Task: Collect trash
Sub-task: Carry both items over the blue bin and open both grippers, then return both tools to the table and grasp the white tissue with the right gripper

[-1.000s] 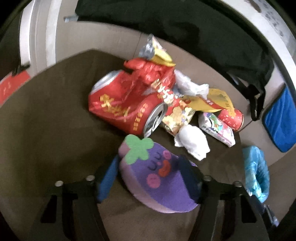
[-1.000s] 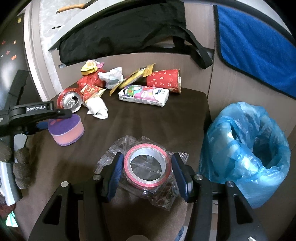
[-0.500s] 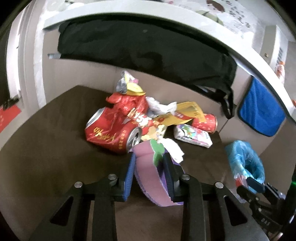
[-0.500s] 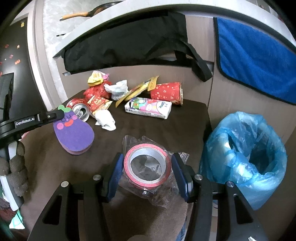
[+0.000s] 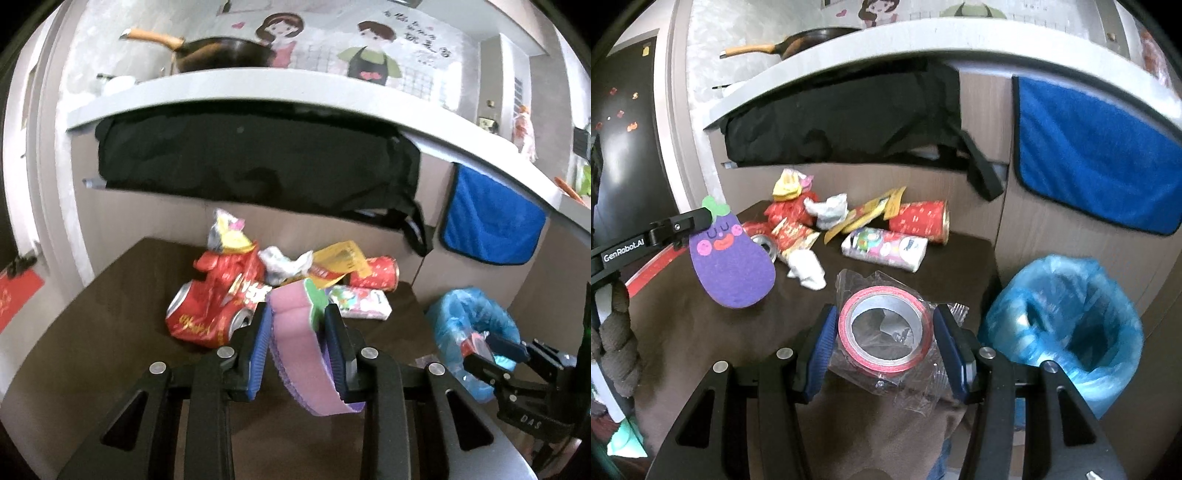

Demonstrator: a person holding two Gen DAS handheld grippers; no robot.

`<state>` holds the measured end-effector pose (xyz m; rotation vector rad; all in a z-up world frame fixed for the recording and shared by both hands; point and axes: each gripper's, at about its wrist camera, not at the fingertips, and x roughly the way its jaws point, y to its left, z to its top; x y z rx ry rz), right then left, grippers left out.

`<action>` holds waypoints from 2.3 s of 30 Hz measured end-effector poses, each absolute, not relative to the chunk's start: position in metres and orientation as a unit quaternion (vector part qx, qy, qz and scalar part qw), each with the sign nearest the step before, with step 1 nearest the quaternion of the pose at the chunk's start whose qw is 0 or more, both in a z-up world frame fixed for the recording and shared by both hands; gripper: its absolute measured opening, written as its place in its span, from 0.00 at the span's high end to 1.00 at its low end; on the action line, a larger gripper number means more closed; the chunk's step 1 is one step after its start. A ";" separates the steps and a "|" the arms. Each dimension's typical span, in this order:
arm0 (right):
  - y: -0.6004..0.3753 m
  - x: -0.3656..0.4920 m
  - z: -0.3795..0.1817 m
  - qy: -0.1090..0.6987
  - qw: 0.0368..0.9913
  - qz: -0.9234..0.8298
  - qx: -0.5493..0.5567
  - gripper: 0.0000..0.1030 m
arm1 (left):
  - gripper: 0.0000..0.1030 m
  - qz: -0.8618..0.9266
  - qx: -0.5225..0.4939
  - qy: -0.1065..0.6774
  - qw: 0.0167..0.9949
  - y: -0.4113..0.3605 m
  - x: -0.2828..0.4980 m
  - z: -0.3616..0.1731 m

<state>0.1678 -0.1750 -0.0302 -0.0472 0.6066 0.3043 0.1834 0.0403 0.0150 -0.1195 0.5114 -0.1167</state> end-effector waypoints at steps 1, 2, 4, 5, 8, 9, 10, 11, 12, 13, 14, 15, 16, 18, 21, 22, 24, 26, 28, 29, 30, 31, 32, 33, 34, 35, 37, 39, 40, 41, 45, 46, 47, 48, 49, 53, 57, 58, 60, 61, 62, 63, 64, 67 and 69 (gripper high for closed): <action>-0.177 0.168 -0.026 0.292 0.945 0.147 -0.024 0.51 | 0.70 -0.060 -0.054 0.248 0.965 0.037 0.184 0.018; -0.179 0.168 -0.022 0.287 0.947 0.144 -0.024 0.51 | 0.71 -0.063 -0.050 0.244 0.967 0.033 0.184 0.021; -0.186 0.170 -0.013 0.277 0.951 0.137 -0.024 0.51 | 0.71 -0.073 -0.041 0.236 0.968 0.023 0.186 0.029; -0.191 0.171 -0.008 0.271 0.953 0.133 -0.024 0.51 | 0.71 -0.077 -0.037 0.232 0.969 0.018 0.188 0.033; -0.209 0.174 0.007 0.254 0.960 0.117 -0.022 0.51 | 0.71 -0.096 -0.023 0.218 0.971 -0.004 0.192 0.045; -0.218 0.175 0.012 0.248 0.962 0.110 -0.020 0.51 | 0.71 -0.107 -0.018 0.212 0.971 -0.014 0.195 0.049; -0.226 0.176 0.017 0.243 0.964 0.103 -0.019 0.51 | 0.71 -0.118 -0.016 0.209 0.971 -0.024 0.198 0.052; -0.237 0.177 0.022 0.236 0.967 0.091 -0.020 0.51 | 0.71 -0.129 -0.015 0.207 0.970 -0.033 0.201 0.054; -0.245 0.177 0.026 0.232 0.969 0.081 -0.021 0.51 | 0.71 -0.142 -0.014 0.206 0.968 -0.044 0.204 0.056; -0.255 0.177 0.030 0.226 0.971 0.070 -0.021 0.51 | 0.71 -0.153 -0.015 0.206 0.966 -0.054 0.207 0.056; -0.263 0.178 0.034 0.223 0.973 0.062 -0.021 0.51 | 0.71 -0.163 -0.015 0.206 0.965 -0.064 0.211 0.056; -0.274 0.178 0.038 0.218 0.974 0.051 -0.021 0.51 | 0.71 -0.174 -0.014 0.206 0.963 -0.075 0.215 0.056; -0.286 0.179 0.042 0.213 0.976 0.038 -0.022 0.51 | 0.71 -0.186 -0.013 0.207 0.961 -0.088 0.219 0.055; -0.304 0.179 0.045 0.207 0.978 0.019 -0.021 0.51 | 0.71 -0.209 -0.009 0.209 0.955 -0.116 0.228 0.052; -0.334 0.183 0.046 0.203 0.979 -0.004 -0.012 0.51 | 0.71 -0.233 0.006 0.209 0.950 -0.154 0.239 0.043; -0.341 0.186 0.045 0.204 0.979 -0.010 -0.009 0.51 | 0.71 -0.238 0.010 0.210 0.948 -0.164 0.242 0.041; -0.358 0.192 0.038 0.209 0.978 -0.018 0.000 0.51 | 0.71 -0.252 0.020 0.215 0.943 -0.188 0.253 0.033; -0.371 0.199 0.028 0.217 0.976 -0.025 0.008 0.51 | 0.71 -0.262 0.024 0.221 0.939 -0.204 0.263 0.026; -0.384 0.207 0.014 0.229 0.973 -0.030 0.022 0.51 | 0.71 -0.269 0.028 0.230 0.935 -0.218 0.274 0.016; -0.390 0.211 0.007 0.235 0.971 -0.031 0.030 0.51 | 0.71 -0.273 0.028 0.236 0.932 -0.223 0.279 0.011; -0.395 0.214 0.002 0.240 0.970 -0.031 0.036 0.51 | 0.71 -0.277 0.028 0.244 0.929 -0.230 0.285 0.005; -0.400 0.218 -0.004 0.245 0.968 -0.031 0.042 0.51 | 0.71 -0.278 0.029 0.249 0.927 -0.234 0.290 0.001; -0.404 0.221 -0.009 0.250 0.967 -0.033 0.046 0.51 | 0.71 -0.281 0.030 0.256 0.924 -0.238 0.295 -0.005; -0.406 0.223 -0.013 0.252 0.966 -0.034 0.049 0.51 | 0.71 -0.283 0.030 0.262 0.922 -0.241 0.300 -0.010; -0.410 0.226 -0.018 0.256 0.965 -0.034 0.052 0.51 | 0.71 -0.285 0.029 0.266 0.921 -0.244 0.303 -0.014; -0.412 0.229 -0.021 0.259 0.964 -0.032 0.056 0.51 | 0.71 -0.287 0.027 0.273 0.918 -0.246 0.308 -0.019; -0.415 0.234 -0.027 0.263 0.962 -0.032 0.059 0.51 | 0.71 -0.289 0.021 0.281 0.915 -0.248 0.315 -0.027; -0.415 0.238 -0.031 0.266 0.961 -0.031 0.063 0.51 | 0.71 -0.302 0.007 0.290 0.908 -0.249 0.324 -0.033; -0.415 0.239 -0.034 0.266 0.961 -0.029 0.067 0.49 | 0.70 -0.309 -0.001 0.293 0.905 -0.248 0.326 -0.036; -0.416 0.240 -0.035 0.266 0.961 -0.028 0.070 0.47 | 0.69 -0.319 -0.008 0.297 0.900 -0.248 0.330 -0.038; -0.414 0.242 -0.043 0.270 0.960 -0.034 0.068 0.34 | 0.49 -0.327 -0.023 0.300 0.896 -0.240 0.340 -0.039; -0.414 0.242 -0.043 0.271 0.960 -0.035 0.067 0.34 | 0.48 -0.326 -0.026 0.299 0.897 -0.237 0.340 -0.037; -0.413 0.241 -0.044 0.272 0.959 -0.035 0.066 0.34 | 0.48 -0.323 -0.030 0.298 0.898 -0.233 0.341 -0.035; -0.412 0.240 -0.043 0.273 0.959 -0.033 0.067 0.34 | 0.47 -0.320 -0.036 0.299 0.898 -0.226 0.341 -0.034; -0.412 0.238 -0.043 0.273 0.959 -0.029 0.071 0.34 | 0.46 -0.316 -0.042 0.300 0.899 -0.221 0.341 -0.032; -0.407 0.227 -0.036 0.267 0.960 -0.034 0.074 0.34 | 0.43 -0.286 -0.056 0.297 0.909 -0.185 0.333 -0.026; -0.392 0.216 -0.028 0.270 0.960 -0.026 0.064 0.34 | 0.38 -0.254 -0.062 0.303 0.916 -0.141 0.321 -0.025; -0.385 0.213 -0.026 0.271 0.961 -0.020 0.060 0.34 | 0.38 -0.244 -0.063 0.304 0.919 -0.129 0.318 -0.026; -0.372 0.209 -0.021 0.269 0.962 -0.014 0.052 0.34 | 0.37 -0.222 -0.062 0.303 0.925 -0.103 0.309 -0.025; -0.363 0.206 -0.019 0.266 0.963 -0.009 0.048 0.34 | 0.37 -0.208 -0.060 0.301 0.929 -0.090 0.304 -0.025; -0.357 0.204 -0.016 0.265 0.963 -0.003 0.046 0.34 | 0.37 -0.194 -0.057 0.298 0.933 -0.077 0.298 -0.025; -0.347 0.203 -0.015 0.264 0.964 0.005 0.045 0.34 | 0.37 -0.180 -0.055 0.295 0.937 -0.063 0.293 -0.023; -0.336 0.202 -0.013 0.264 0.963 0.015 0.042 0.34 | 0.37 -0.165 -0.054 0.291 0.941 -0.047 0.286 -0.022; -0.309 0.203 -0.012 0.268 0.962 0.038 0.028 0.34 | 0.37 -0.123 -0.054 0.284 0.949 -0.006 0.271 -0.020; -0.287 0.206 -0.012 0.270 0.961 0.056 0.018 0.34 | 0.37 -0.100 -0.060 0.282 0.952 0.023 0.263 -0.021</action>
